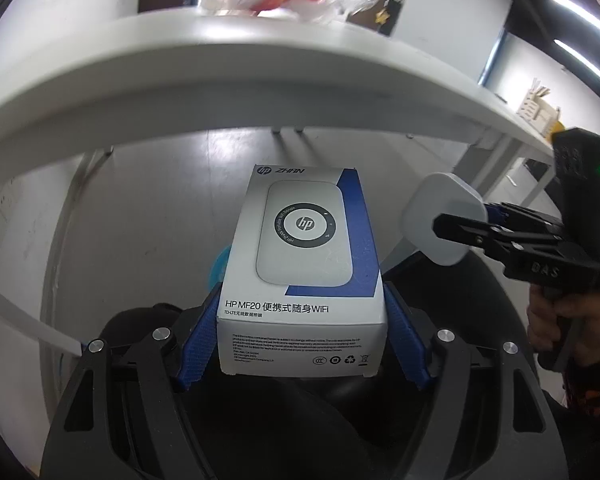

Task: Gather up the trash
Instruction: 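Carry the HP box and white cube down over the blue wastebasket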

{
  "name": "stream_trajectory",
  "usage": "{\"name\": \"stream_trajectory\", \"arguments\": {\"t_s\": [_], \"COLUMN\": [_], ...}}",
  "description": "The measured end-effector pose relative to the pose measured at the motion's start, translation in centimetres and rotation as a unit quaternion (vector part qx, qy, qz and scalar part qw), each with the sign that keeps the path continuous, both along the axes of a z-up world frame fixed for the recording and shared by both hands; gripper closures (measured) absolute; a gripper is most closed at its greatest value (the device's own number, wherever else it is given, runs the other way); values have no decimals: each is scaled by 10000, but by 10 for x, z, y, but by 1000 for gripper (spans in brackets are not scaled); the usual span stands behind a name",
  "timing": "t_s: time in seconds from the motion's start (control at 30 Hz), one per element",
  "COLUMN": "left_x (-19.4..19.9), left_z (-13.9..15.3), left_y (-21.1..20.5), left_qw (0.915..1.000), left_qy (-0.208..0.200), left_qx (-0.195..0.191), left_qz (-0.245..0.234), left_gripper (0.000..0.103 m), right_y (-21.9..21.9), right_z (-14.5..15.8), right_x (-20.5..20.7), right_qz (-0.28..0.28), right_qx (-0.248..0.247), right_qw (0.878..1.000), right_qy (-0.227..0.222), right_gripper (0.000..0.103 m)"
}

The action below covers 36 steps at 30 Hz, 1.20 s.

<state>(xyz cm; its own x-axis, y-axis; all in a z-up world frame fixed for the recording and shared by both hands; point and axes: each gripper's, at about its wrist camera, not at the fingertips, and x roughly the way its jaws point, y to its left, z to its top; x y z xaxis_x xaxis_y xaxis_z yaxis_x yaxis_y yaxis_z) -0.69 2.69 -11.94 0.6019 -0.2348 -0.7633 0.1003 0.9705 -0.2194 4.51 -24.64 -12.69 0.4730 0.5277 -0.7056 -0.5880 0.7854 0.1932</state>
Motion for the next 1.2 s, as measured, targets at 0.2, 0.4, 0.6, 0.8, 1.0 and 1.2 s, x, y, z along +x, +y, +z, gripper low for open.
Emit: {"name": "stream_trajectory", "arguments": {"t_s": [0.2,0.4,0.6,0.8,1.0,1.2], "left_x": [28,59,100,130,151,174], "left_z": [-34,-45,-78,-108,-129,-153], "left_y": [10,-1,-2,10,9,5], "left_qw": [9982,9974,9928,9872,9842,9794], "left_qy": [539,670,1075,1530,1711,1966], "left_qx": [-75,261,536,395,318,242], "left_qz": [250,75,32,203,333,387], "left_gripper": [28,28,28,28,28,28], "right_y": [10,22,38,42,54,62], "right_z": [-25,-54,-77,-98,-121,-143], "right_x": [7,28,57,80,116,132], "right_qz": [20,-120,-245,-279,-299,-333], "right_qx": [-97,-407,-683,-704,-747,-860], "right_qw": [9995,9978,9947,9914,9858,9811], "right_qy": [305,503,722,1072,1474,1703], "right_gripper": [47,47,47,47,47,47]}}
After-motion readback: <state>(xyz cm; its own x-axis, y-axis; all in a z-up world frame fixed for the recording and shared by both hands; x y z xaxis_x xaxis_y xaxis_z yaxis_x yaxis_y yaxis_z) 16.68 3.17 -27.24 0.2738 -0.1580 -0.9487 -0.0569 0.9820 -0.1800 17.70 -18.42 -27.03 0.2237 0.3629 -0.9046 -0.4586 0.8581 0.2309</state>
